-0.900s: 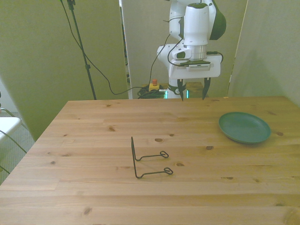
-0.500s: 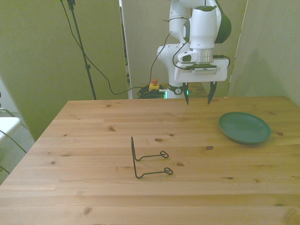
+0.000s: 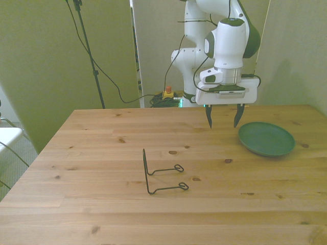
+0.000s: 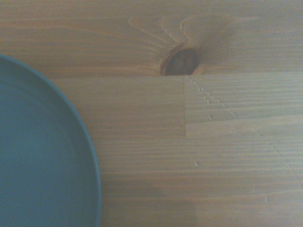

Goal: Load the plate

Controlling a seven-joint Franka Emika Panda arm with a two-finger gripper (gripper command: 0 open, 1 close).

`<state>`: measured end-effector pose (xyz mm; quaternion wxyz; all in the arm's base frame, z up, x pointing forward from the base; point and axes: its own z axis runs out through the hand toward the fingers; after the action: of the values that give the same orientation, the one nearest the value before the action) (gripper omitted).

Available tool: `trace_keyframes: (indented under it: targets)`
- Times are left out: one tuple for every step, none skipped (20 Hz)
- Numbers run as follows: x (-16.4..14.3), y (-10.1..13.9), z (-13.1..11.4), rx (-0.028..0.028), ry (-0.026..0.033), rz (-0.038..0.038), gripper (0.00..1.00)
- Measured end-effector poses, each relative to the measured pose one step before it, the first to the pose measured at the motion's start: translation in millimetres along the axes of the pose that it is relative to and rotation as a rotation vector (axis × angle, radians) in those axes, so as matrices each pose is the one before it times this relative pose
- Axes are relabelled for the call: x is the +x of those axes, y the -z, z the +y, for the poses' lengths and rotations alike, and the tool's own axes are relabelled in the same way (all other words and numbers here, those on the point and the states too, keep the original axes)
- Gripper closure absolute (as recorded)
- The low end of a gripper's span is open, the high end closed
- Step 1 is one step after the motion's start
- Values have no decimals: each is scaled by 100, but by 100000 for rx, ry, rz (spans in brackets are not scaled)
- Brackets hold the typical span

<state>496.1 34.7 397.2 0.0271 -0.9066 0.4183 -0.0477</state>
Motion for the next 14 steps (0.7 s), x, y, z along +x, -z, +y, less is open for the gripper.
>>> trace_keyframes:
  targets:
    - [106,-453,-291,-48,-69,-351,0]
    - [4,-458,-262,-287,-85,-536,0]
    - [-40,-387,-251,-220,-135,-422,0]
    - [-57,-306,-253,107,-16,-193,0]
    - [-30,-231,-216,440,-46,-3,0]
    - [-33,-195,-142,393,-151,-165,0]
    - [43,-178,-83,384,-308,-206,0]
    - [38,-140,-50,737,-922,-652,0]
    - [-4,-112,-33,915,-1256,-1257,0]
    - [31,-87,-28,1076,-1186,-1158,0]
    - [7,-50,-55,1328,-862,-1257,0]
    - [-33,-64,-38,1265,-281,-1655,0]
    - [-19,-81,-12,956,-197,-1432,0]
    - [8,-80,6,738,-84,-1121,0]
